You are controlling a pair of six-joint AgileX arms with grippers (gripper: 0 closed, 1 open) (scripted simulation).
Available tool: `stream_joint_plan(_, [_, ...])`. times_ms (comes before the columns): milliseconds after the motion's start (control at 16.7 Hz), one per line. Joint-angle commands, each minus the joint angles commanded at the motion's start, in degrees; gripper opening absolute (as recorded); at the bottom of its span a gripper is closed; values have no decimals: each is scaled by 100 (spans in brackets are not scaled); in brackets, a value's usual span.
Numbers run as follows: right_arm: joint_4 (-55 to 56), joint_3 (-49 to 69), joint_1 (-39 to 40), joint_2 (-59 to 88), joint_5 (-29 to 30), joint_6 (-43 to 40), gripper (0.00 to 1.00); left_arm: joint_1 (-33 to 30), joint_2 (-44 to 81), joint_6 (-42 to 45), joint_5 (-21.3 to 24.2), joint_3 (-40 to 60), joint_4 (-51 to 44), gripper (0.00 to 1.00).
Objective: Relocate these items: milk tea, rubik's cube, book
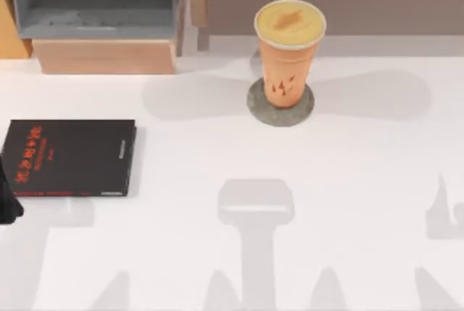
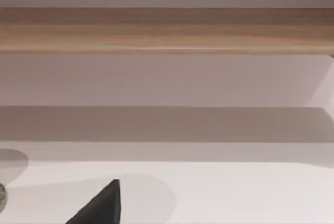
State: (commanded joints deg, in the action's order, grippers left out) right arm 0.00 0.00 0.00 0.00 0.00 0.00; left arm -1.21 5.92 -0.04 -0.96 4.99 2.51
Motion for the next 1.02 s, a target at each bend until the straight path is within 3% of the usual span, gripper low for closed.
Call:
stream_joint_plan(240, [0, 0, 0, 0, 0, 0, 100, -267, 1531, -8, -221, 1131, 562, 100])
stream_joint_plan(1020, [0, 0, 0, 0, 0, 0, 100, -1308, 8708, -28, -1149, 5685, 2815, 100])
